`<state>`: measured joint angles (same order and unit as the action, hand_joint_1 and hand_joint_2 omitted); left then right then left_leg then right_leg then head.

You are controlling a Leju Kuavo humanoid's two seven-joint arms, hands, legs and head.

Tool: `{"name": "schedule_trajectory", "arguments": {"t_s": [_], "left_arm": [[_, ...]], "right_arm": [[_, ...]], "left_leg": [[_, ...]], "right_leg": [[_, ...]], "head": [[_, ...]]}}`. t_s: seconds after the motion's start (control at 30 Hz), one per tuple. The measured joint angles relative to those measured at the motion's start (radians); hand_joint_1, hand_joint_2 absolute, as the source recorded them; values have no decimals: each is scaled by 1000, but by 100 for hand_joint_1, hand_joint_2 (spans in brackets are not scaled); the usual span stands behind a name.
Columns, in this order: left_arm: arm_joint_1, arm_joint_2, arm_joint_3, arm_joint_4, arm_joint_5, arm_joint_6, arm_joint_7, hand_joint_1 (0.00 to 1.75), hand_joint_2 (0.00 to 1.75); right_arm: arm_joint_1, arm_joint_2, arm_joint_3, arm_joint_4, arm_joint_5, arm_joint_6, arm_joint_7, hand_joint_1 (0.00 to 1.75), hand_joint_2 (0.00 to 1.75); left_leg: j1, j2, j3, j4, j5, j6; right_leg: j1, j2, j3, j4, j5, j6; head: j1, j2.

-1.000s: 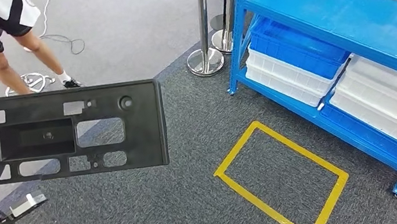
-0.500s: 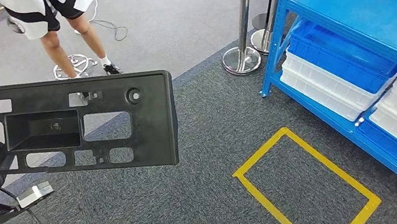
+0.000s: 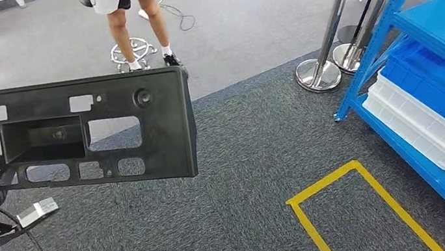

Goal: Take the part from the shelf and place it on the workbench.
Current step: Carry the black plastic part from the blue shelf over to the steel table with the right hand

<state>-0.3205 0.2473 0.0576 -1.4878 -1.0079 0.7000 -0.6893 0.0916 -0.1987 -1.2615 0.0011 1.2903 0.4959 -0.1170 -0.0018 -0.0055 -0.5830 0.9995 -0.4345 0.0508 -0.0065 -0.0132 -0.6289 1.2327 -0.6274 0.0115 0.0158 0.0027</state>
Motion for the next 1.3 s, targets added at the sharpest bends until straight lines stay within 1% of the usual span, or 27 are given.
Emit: {"name": "schedule_trajectory", "arguments": {"t_s": [0.03,0.07,0.1,0.13,0.2,0.27,0.33,0.37,0.4,0.47,0.53,0.57,0.6,0.63,0.7,0.77,0.83,0.87,0.93,1.0,1.03,1.07,1.1,1.17,1.2,1.23,1.3], "left_arm": [[2,-1,0,2,1,0,1,175,175],[5,-1,0,4,2,0,3,175,175],[6,-1,0,7,2,0,3,175,175],[7,-1,0,8,2,0,4,175,175],[7,0,0,10,2,0,6,175,175],[7,1,0,11,3,0,8,175,175],[11,6,1,12,3,0,11,175,175],[16,10,2,12,4,0,13,175,175],[19,14,3,12,5,0,15,175,175],[25,18,8,12,5,0,20,175,175],[36,21,11,13,4,0,28,175,175],[43,24,11,14,2,0,34,175,175],[47,28,11,15,2,0,39,175,175],[50,33,11,16,1,0,44,175,175],[49,44,11,18,1,0,53,175,175],[45,51,10,18,-2,0,62,175,175],[42,60,8,18,-6,0,74,175,175],[42,66,7,18,-8,0,81,175,175],[38,76,4,18,-8,0,91,175,175],[34,81,-2,18,-4,0,101,175,175],[37,82,-6,18,-1,0,104,175,175],[44,83,-9,18,1,0,107,175,175],[51,86,-11,18,2,0,110,175,175],[64,94,-11,18,3,0,113,175,175],[68,99,-11,18,3,0,114,175,175],[70,104,-11,18,3,0,116,175,175],[74,115,-12,17,3,1,125,175,175]], "right_arm": [[1,0,0,0,-1,0,1,0,0],[2,0,0,0,-2,0,1,0,0],[3,0,0,0,-3,0,1,0,0],[3,0,0,0,-4,0,1,0,0],[3,1,0,0,-5,0,0,0,0],[3,2,0,0,-7,-1,0,0,0],[3,2,0,0,-8,-2,0,0,0],[3,2,0,0,-9,-3,0,0,0],[4,2,0,0,-10,-5,0,0,0],[9,4,0,0,-13,-11,-1,0,0],[16,6,0,0,-14,-14,-1,0,0],[18,6,0,0,-14,-14,-1,0,0],[18,6,0,0,-14,-14,-2,0,0],[18,7,0,0,-14,-13,-2,0,0],[16,7,0,0,-14,-13,-2,0,0],[14,8,0,0,-14,-12,-2,0,0],[11,8,1,0,-14,-11,-2,0,0],[8,8,1,0,-14,-11,-1,0,0],[3,7,2,0,-13,-11,-1,0,0],[5,8,4,0,-13,-11,-1,0,0],[7,8,5,0,-14,-12,-1,0,0],[9,8,6,0,-15,-13,-1,0,0],[10,8,7,0,-16,-13,-1,0,0],[12,8,7,0,-19,-15,-2,0,0],[12,8,8,0,-21,-16,-3,0,0],[12,8,8,0,-22,-16,-3,0,0],[13,9,10,0,-24,-17,-4,0,0]], "left_leg": [[0,-14,-1,1,0,0],[1,-28,-2,4,0,-1],[3,-43,-3,8,-1,-2],[5,-58,-4,13,-2,-5],[7,-87,-10,30,-9,-16],[8,-112,-22,40,-10,-29],[12,-133,-30,38,-5,-41],[13,-122,-35,44,-8,-46],[12,-98,-45,65,-21,-50],[11,-31,-90,164,-76,-56],[13,-6,-146,285,-128,-60],[13,-2,-159,313,-132,-60],[13,0,-152,301,-118,-58],[12,6,-126,253,-89,-54],[1,51,-51,113,-39,-40],[-14,87,-14,39,-26,-25],[-19,68,-12,29,-24,-15],[-16,55,-9,22,-20,-11],[-9,31,0,6,-11,-2],[-6,7,1,2,-7,4],[-6,-6,0,3,-7,5],[-6,-21,0,4,-7,5],[-6,-35,0,6,-8,4],[-3,-64,0,14,-12,0],[-1,-77,-2,20,-15,-5],[-1,-91,-5,28,-18,-10],[1,-115,-14,38,-21,-22]], "right_leg": [[-1,8,-27,50,-13,2],[-2,11,-40,69,-7,3],[-4,13,-34,47,19,5],[-8,21,-10,-9,59,7],[-19,70,44,-131,114,11],[-20,98,63,-177,121,8],[-17,73,63,-181,124,-5],[-16,61,65,-185,127,-13],[-16,48,66,-189,129,-21],[-12,20,67,-194,130,-31],[-6,-9,67,-194,128,-36],[-3,-24,67,-194,127,-37],[-1,-38,68,-194,126,-38],[1,-52,69,-194,124,-38],[7,-78,75,-194,119,-35],[10,-101,80,-194,115,-27],[11,-126,86,-198,112,-18],[9,-125,90,-197,108,-13],[4,-72,75,-153,76,-5],[0,-6,14,-31,13,-3],[-1,7,-22,35,-12,-2],[-1,12,-48,79,-20,-1],[-2,13,-57,87,-8,0],[-7,24,-20,-8,65,2],[-12,48,10,-75,96,4],[-15,71,34,-130,118,5],[-15,98,53,-174,126,1]], "head": [[0,0],[0,0],[0,0],[0,0],[0,0],[0,0],[0,0],[0,0],[0,0],[-1,0],[-1,0],[-1,0],[-1,0],[-1,0],[-1,0],[-1,0],[0,0],[0,0],[0,0],[0,0],[0,0],[0,0],[0,0],[0,0],[0,0],[0,0],[0,0]]}}
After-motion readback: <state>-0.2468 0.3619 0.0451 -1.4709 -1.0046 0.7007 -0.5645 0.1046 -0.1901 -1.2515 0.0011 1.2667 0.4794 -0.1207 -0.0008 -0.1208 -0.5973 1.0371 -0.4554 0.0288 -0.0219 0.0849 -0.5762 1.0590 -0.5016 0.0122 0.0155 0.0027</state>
